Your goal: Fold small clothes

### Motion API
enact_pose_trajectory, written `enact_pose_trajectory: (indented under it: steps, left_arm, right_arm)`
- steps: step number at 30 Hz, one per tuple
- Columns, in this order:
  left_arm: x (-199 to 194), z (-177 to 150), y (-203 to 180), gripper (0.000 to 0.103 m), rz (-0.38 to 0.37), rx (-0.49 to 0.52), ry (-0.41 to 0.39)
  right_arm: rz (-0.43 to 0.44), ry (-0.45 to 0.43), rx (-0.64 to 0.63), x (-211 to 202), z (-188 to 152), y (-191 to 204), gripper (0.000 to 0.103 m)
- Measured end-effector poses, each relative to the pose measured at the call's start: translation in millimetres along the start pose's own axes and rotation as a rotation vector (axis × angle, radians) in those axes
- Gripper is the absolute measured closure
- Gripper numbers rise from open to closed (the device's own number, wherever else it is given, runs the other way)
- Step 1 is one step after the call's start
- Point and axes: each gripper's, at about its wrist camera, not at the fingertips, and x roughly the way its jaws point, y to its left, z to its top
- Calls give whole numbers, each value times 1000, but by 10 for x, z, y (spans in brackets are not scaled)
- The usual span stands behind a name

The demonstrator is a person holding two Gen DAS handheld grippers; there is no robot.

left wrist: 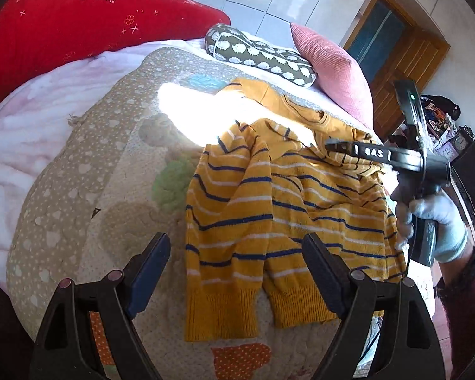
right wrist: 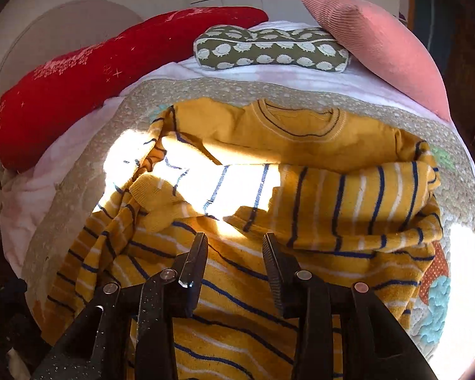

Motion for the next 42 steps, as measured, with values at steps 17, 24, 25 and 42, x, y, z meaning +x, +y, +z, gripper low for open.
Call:
enact_pose_trajectory:
  steps: [17, 24, 25, 42]
  left_arm:
    - [-30, 71, 676, 18, -34, -133, 3]
    - [-29, 30, 705, 19, -22, -152, 15]
    - [-46, 27, 703, 18, -17, -148, 13]
    - [714, 1004, -543, 18, -47, 173, 26]
  right_arm:
    - [-172, -44, -204, 392, 1126, 575, 97]
    - [117, 69, 2, 478, 845, 739, 76]
    - [165, 126, -7, 563, 660, 814, 75]
    - [-36, -136, 596, -650, -896, -1870, 73]
